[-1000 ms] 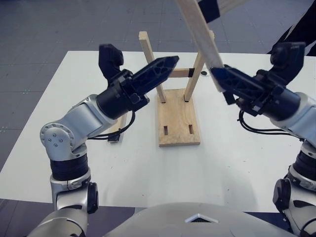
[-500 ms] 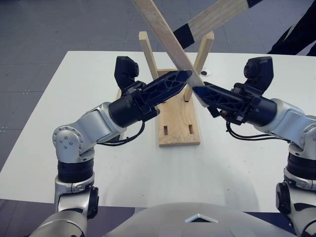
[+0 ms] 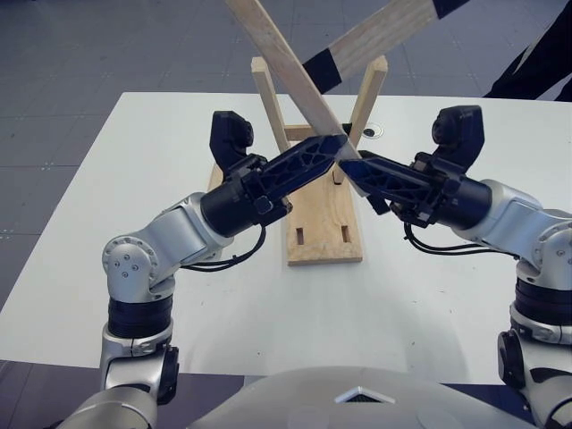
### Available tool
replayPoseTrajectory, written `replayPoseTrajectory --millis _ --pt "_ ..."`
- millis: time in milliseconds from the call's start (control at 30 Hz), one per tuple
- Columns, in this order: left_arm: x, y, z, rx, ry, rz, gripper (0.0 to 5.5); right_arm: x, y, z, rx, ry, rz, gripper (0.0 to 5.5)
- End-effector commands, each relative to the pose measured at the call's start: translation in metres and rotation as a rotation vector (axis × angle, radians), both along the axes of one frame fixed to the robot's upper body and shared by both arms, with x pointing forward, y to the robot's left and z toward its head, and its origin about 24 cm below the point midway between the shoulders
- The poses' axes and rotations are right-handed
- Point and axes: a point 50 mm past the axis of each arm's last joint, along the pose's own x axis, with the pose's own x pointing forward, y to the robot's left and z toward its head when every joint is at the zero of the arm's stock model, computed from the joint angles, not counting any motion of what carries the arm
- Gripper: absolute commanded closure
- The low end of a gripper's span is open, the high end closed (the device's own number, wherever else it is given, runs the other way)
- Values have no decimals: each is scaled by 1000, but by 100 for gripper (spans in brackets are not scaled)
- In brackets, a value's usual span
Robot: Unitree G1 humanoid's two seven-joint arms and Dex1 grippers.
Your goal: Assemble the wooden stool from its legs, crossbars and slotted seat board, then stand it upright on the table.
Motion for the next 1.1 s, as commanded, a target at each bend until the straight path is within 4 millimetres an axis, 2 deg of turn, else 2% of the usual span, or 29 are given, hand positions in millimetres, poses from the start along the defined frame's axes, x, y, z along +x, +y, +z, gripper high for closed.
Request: replayPoseTrajectory --millis 33,500,533,733,967,1100 --pt "8 4 8 -85 -1 58 292 -3 3 2 2 -20 18 346" --pt "10 4 17 -116 -27 79 292 -11 6 -5 -45 -23 61 346" --pt "10 3 17 -115 -29 77 256 -11 6 -5 -45 -24 63 346" --pt "7 1 15 -95 -26 51 157 -11 7 -5 -43 -27 68 346" --pt "4 -2 2 10 10 21 151 -7 7 0 -11 -29 53 346" --pt "6 0 4 -6 10 31 151 -5 8 3 -7 -33 49 346"
